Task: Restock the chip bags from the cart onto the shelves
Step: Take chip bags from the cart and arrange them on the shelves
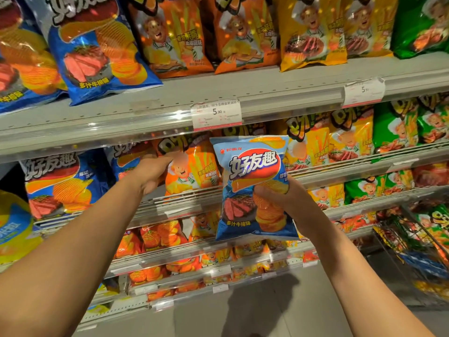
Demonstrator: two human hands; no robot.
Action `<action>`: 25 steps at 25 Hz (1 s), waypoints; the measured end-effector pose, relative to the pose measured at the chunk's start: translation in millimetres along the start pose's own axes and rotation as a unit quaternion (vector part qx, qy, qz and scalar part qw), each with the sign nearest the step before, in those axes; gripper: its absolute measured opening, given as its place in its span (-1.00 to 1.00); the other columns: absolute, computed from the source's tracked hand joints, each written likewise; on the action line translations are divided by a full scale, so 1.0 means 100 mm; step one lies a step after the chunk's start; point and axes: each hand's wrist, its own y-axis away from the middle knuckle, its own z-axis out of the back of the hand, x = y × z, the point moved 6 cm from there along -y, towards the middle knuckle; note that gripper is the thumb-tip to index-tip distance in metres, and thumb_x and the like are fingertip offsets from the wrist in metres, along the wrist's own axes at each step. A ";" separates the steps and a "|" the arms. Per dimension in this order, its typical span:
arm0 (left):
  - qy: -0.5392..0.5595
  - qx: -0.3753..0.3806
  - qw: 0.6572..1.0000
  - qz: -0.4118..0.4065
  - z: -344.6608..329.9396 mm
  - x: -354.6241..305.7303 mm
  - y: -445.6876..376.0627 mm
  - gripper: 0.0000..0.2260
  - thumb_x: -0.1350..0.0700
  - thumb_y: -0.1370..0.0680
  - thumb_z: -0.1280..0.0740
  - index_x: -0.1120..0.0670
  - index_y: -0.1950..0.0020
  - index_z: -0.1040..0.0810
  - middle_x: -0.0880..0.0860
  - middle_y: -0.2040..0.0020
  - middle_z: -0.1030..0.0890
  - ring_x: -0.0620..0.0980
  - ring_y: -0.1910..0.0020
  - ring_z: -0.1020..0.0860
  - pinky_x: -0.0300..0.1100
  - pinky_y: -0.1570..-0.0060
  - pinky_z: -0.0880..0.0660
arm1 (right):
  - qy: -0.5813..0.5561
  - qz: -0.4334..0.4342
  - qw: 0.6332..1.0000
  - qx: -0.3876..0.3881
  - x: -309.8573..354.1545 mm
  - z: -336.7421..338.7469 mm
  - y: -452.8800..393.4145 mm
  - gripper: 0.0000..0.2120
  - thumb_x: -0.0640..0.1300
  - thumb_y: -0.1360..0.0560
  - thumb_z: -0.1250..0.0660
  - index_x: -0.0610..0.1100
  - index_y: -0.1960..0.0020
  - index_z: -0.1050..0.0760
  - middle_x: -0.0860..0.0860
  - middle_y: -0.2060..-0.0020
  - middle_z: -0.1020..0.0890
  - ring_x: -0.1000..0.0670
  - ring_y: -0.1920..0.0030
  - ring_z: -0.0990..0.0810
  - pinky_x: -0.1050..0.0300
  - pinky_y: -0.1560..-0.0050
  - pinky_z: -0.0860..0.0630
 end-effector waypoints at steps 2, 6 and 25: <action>0.013 0.017 1.000 0.003 -0.01 -0.01 -0.02 -0.60 0.03 -0.56 -0.44 0.24 -0.30 -0.58 0.23 -0.21 -0.65 0.17 -0.17 -0.65 0.11 -0.23 -0.56 | 0.005 0.001 1.000 0.004 -0.01 -0.02 -0.03 -0.54 0.07 -0.35 -0.59 0.08 -0.22 -0.59 0.05 -0.04 -0.76 0.02 -0.05 -0.74 0.08 0.00 -0.67; 0.000 -0.001 1.000 -0.006 -0.10 -0.02 -0.09 -0.56 -0.04 -0.54 -0.45 0.23 -0.28 -0.58 0.21 -0.21 -0.66 0.04 0.07 -0.70 -0.07 0.08 -0.67 | 0.005 -0.003 1.000 0.018 0.02 -0.04 -0.09 -0.62 0.03 -0.41 -0.56 0.11 -0.20 -0.61 0.01 -0.07 -0.75 -0.07 -0.07 -0.73 -0.10 -0.11 -0.66; -0.280 -0.030 0.925 -0.256 0.55 -0.08 0.56 -0.83 0.20 -0.68 -0.16 0.13 -0.24 -0.45 0.13 -0.16 -0.56 -0.02 -0.08 -0.53 -0.14 -0.10 -0.44 | 0.016 0.012 0.995 0.094 0.45 -1.36 -0.40 -0.49 0.00 -0.33 -0.58 0.02 -0.26 -0.61 -0.02 -0.06 -0.76 -0.07 -0.05 -0.75 0.07 0.06 -0.68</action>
